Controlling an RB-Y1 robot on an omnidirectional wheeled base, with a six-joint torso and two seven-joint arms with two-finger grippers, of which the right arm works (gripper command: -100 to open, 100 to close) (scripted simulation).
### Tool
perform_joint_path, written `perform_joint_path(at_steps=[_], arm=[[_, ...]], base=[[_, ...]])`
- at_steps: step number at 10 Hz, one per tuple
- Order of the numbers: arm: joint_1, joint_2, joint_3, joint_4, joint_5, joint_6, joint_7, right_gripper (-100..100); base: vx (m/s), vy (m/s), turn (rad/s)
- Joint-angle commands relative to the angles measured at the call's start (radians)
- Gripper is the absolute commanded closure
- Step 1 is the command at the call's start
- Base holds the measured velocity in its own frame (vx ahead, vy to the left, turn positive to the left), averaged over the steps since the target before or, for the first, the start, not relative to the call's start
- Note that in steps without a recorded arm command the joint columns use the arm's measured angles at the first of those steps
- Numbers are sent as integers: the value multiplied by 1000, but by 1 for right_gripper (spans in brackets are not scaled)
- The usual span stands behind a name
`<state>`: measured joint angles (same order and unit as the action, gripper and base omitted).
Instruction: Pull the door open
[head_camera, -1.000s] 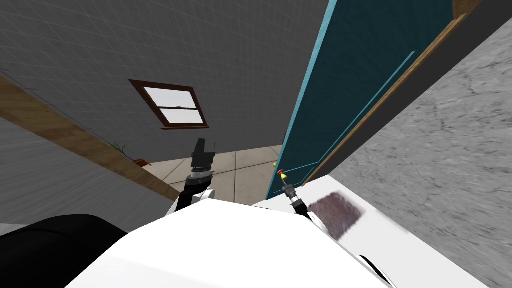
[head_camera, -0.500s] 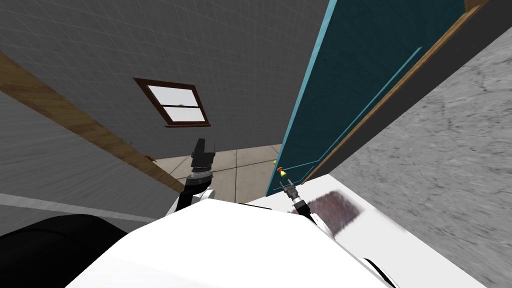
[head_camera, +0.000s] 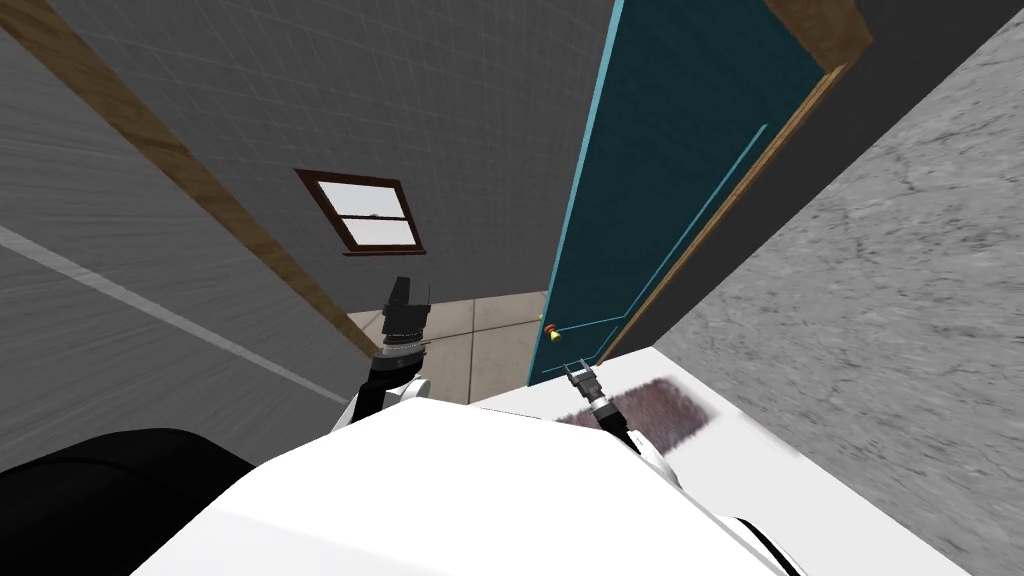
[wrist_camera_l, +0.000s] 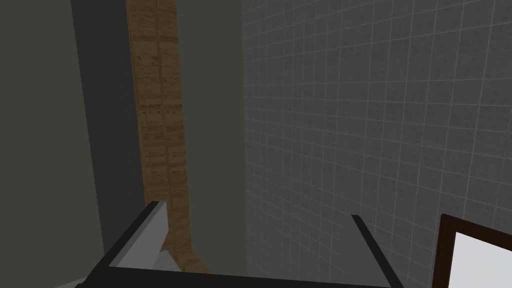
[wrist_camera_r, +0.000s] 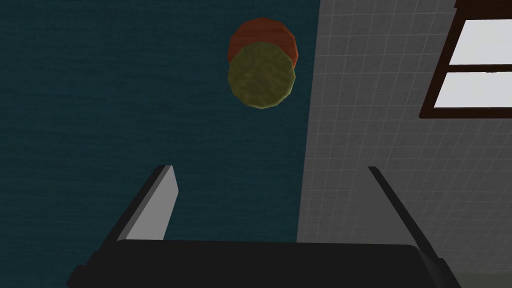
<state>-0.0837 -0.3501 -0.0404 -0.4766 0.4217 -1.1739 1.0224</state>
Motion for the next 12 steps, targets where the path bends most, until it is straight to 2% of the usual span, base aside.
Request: perform_joint_path(at_steps=[1,2,3,4,11,12], arm=[[35,4,-28,-28,-4,3,-1,-100],[35,4,-28,-28,-4,3,-1,-100],[68,8,-56,-56,-7,7,-2,-100],[68,8,-56,-56,-7,7,-2,-100],[214,24,-174,-174,-22,21,-6,-100],[247,28,-201,-201,-25,25,-8,-100]], base=[[62,28,262],[100,45,131],[104,77,226],[100,52,114],[94,29,185],[93,5,233]])
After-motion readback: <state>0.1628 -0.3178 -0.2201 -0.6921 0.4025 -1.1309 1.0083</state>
